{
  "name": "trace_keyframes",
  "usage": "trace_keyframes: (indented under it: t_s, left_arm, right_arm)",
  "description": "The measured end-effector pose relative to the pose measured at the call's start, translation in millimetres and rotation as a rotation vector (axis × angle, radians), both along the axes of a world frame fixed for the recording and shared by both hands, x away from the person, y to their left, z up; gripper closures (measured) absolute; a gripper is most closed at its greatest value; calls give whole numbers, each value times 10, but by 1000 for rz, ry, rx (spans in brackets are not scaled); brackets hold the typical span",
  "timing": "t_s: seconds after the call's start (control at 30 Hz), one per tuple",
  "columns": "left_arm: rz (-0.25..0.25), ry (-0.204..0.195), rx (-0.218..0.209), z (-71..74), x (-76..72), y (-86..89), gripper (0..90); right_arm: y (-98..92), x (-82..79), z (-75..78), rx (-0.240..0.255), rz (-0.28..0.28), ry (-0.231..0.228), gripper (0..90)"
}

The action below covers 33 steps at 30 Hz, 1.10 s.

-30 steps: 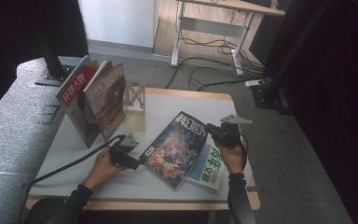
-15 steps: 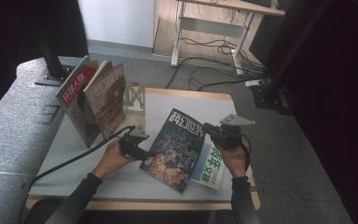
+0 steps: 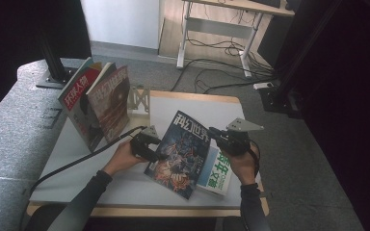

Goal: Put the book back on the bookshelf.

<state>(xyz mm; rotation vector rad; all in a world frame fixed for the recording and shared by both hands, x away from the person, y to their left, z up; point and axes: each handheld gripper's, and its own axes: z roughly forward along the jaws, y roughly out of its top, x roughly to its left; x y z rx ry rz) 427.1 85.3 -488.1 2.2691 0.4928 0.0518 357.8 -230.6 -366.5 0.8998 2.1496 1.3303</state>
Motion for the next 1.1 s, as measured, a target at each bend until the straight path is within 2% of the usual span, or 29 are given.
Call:
trace_keyframes:
  t_s: [0.07,0.23,0.4,0.57,0.63,0.7,0.77,0.97,1.1]
  left_arm:
    - [-24,11,0,-6,-17,-13,296]
    - [-16,63,12,1,1,3,349]
    - [-15,81,15,17,5,39,424]
    - [-26,69,-22,38,-37,107,534]
    - [-31,80,-37,44,-51,127,571]
    - [-60,81,-61,54,-74,135,629]
    - [-70,67,-62,81,-118,127,688]
    - [-72,56,-70,138,-169,154,713]
    - [-52,-5,-106,213,-207,210,732]
  right_arm:
    - [9,-8,8,-2,4,-7,812]
    - [37,-24,21,-5,18,-22,809]
    - [62,-49,42,-5,31,-31,807]
    - [78,-71,56,-5,40,-39,804]
    - [76,-76,59,0,41,-39,804]
    - [71,-81,63,2,40,-43,804]
    - [64,-85,64,1,40,-44,804]
    - [21,-102,70,13,29,-49,805]
    - [-28,-125,115,27,20,-65,808]
